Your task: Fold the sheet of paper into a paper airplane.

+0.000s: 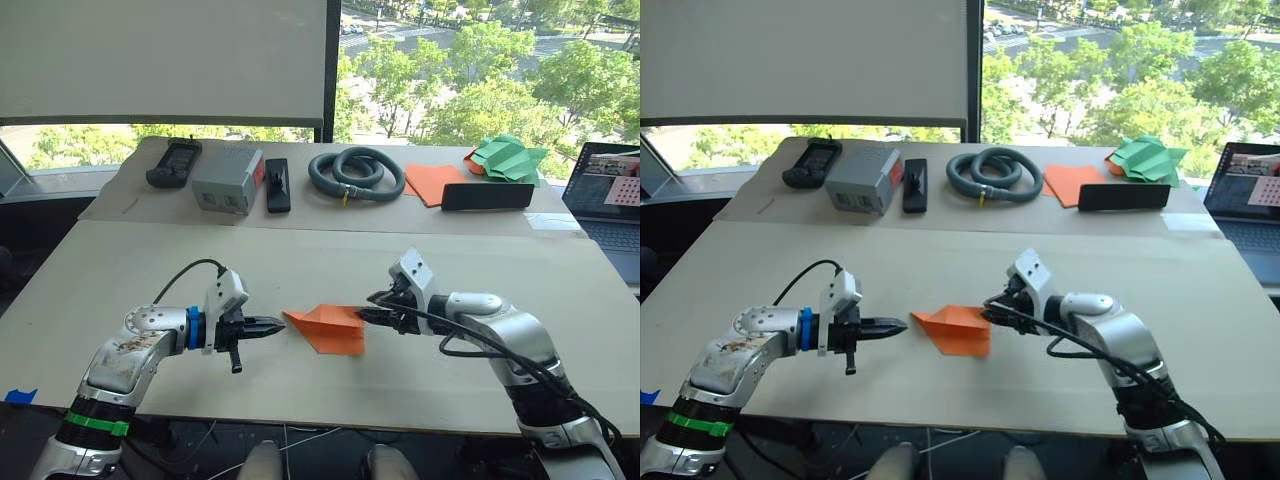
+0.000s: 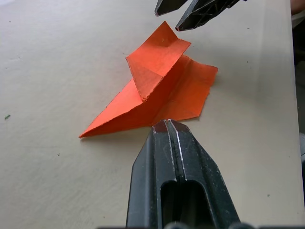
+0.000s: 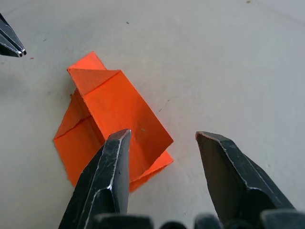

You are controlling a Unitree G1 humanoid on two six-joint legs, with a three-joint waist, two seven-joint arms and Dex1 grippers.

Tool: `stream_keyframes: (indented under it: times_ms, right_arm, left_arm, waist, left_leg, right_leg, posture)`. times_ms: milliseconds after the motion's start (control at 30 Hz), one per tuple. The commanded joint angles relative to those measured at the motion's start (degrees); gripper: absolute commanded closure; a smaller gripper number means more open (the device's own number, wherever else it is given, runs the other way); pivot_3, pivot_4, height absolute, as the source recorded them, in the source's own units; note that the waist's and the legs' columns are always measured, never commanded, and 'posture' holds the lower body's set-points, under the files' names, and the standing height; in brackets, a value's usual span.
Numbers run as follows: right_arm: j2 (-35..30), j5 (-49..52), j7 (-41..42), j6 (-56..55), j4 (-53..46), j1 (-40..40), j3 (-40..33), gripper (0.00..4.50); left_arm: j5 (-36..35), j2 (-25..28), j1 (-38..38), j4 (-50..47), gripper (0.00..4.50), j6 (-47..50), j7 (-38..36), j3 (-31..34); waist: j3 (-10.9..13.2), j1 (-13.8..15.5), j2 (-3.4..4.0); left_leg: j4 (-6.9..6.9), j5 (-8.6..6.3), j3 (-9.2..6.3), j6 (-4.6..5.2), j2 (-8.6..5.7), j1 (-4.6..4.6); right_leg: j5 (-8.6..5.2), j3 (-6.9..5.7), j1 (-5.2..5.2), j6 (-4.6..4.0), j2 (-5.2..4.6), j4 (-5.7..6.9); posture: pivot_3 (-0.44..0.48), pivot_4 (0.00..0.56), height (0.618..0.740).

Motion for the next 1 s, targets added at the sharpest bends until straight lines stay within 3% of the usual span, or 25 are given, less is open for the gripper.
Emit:
stream_keyframes:
  times_ms: [33, 133, 233, 400, 600, 733, 833, 1000]
  right_arm:
    - [0.1, 2.3, 1.6, -1.2, -0.7, -1.5, -0.4, 2.01]
    - [0.2, 2.1, 2.1, -1.7, 0.0, -1.1, 0.0, 2.01]
    - [0.8, 3.4, 2.5, -1.3, -0.4, -0.9, -0.2, 2.76]
    - [1.1, 3.9, 2.6, -1.2, -1.1, -0.4, 0.3, 4.45]
    - [1.4, 3.9, 2.2, -2.3, -2.2, -0.5, -0.1, 4.45]
    - [1.9, 2.1, 1.2, -11.0, -4.0, -2.1, -1.7, 4.45]
    - [1.7, -2.1, -0.8, -22.4, -6.7, -4.0, -1.6, 4.45]
    - [-7.5, -27.3, -5.1, -55.9, -7.5, -4.1, 8.8, 4.45]
  left_arm:
    - [-1.2, 0.9, 0.3, -2.5, 4.50, 0.0, 0.4, 1.0]
    - [-1.4, 1.0, 0.6, -2.8, 4.50, 0.2, 0.6, 1.1]
    - [-1.4, 1.0, 0.8, -2.7, 4.50, 0.0, 0.7, 1.0]
    - [-1.0, 1.0, 0.6, -2.0, 4.50, -0.4, 0.7, 0.7]
    - [-0.8, 0.5, -0.4, -0.9, 4.50, -0.8, 0.8, 0.7]
    - [-1.4, -0.8, -2.2, 1.1, 4.50, -0.6, 1.8, 1.4]
    - [-2.3, -2.0, -3.6, 2.7, 4.50, 0.0, 2.6, 2.2]
    - [-2.6, -2.3, -4.9, 4.8, 4.50, -0.3, 2.5, 2.0]
  waist:
    - [0.0, 0.0, 0.00]
    - [0.0, 0.0, 0.00]
    - [0.0, 0.0, 0.00]
    - [0.0, 0.1, 0.00]
    - [0.0, 0.0, 0.00]
    - [0.0, 0.0, 0.00]
    - [0.1, 0.0, 0.04]
    - [0.1, 0.1, 0.02]
  left_leg:
    - [0.00, 0.00, 0.00, 0.00, 0.00, 0.00]
    - [0.00, -0.01, 0.00, -0.01, 0.01, 0.01]
    - [0.00, -0.01, 0.00, -0.02, 0.01, 0.01]
    - [0.00, -0.02, 0.00, -0.03, 0.00, 0.00]
    - [0.00, -0.01, 0.00, -0.02, 0.00, 0.01]
    - [0.01, -0.01, 0.00, -0.02, 0.00, 0.01]
    - [0.01, -0.01, 0.00, -0.02, -0.01, -0.01]
    - [0.00, -0.01, 0.01, -0.03, -0.02, 0.04]
  right_leg:
    - [0.00, 0.00, 0.00, 0.00, 0.00, 0.02]
    - [0.00, -0.01, 0.00, 0.00, 0.01, 0.03]
    - [0.00, 0.00, 0.00, 0.00, 0.00, 0.00]
    - [0.00, 0.00, 0.00, 0.00, 0.00, 0.00]
    - [0.00, 0.00, -0.01, 0.00, 0.01, 0.02]
    - [0.00, 0.00, 0.01, 0.00, 0.01, 0.01]
    - [0.00, 0.00, -0.01, 0.00, 0.00, 0.01]
    - [0.00, -0.02, 0.02, 0.01, 0.01, -0.02]
  posture:
    - [0.000, 0.150, 0.711]
    - [0.000, 0.150, 0.711]
    - [0.000, 0.150, 0.711]
    - [0.000, 0.150, 0.711]
    - [0.000, 0.150, 0.711]
    - [0.000, 0.150, 0.711]
    - [0.000, 0.150, 0.711]
    - [0.000, 0.150, 0.711]
